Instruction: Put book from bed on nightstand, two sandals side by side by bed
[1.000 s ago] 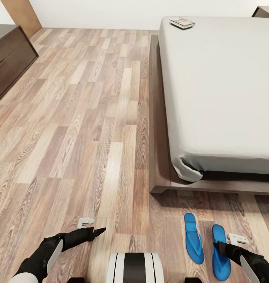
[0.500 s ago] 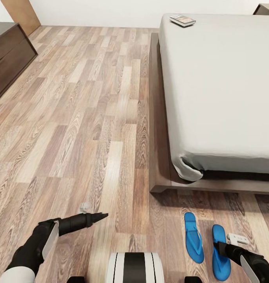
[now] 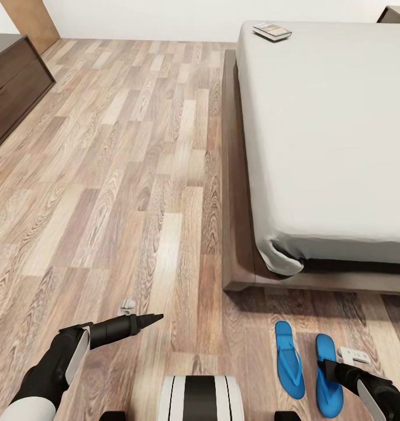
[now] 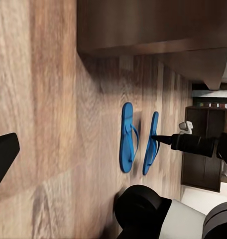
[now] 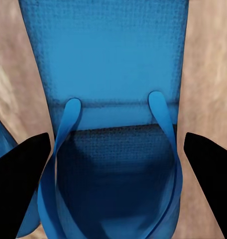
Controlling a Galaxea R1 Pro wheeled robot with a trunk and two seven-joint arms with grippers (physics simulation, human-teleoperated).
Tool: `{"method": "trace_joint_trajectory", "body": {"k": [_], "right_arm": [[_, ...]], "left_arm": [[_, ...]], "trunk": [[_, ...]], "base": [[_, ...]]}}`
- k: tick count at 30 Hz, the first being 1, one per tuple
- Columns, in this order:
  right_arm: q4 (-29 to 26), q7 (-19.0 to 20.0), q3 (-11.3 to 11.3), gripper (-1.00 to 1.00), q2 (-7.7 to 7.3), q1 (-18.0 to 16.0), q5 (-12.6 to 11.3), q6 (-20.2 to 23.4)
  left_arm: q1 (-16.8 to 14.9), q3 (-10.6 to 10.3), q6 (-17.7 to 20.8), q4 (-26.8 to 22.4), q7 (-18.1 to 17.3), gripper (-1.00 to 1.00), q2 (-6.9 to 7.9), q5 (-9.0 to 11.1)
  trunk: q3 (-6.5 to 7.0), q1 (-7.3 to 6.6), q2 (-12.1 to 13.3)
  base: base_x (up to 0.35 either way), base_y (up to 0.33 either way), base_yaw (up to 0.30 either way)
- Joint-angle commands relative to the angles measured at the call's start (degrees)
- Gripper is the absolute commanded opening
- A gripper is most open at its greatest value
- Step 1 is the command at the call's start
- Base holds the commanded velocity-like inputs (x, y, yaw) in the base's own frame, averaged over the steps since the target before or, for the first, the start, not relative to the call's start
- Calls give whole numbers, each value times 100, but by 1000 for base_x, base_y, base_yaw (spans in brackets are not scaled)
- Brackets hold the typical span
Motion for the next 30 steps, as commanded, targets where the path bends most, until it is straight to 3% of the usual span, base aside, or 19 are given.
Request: {"method": "trace_joint_trajectory", "body": {"k": [1, 30], "right_arm": [[-8, 28, -24, -100, 2, 0, -32, 37], [-395, 37, -15, -100, 2, -27, -32, -165]], "left_arm": [[-2, 2, 51, 2, -8, 100, -2, 21], [7, 2, 60, 5, -5, 100, -103, 30]], "trunk": [[-3, -1, -1], [-3, -1, -1]], "base": [[22, 0, 0], [22, 0, 0]]}}
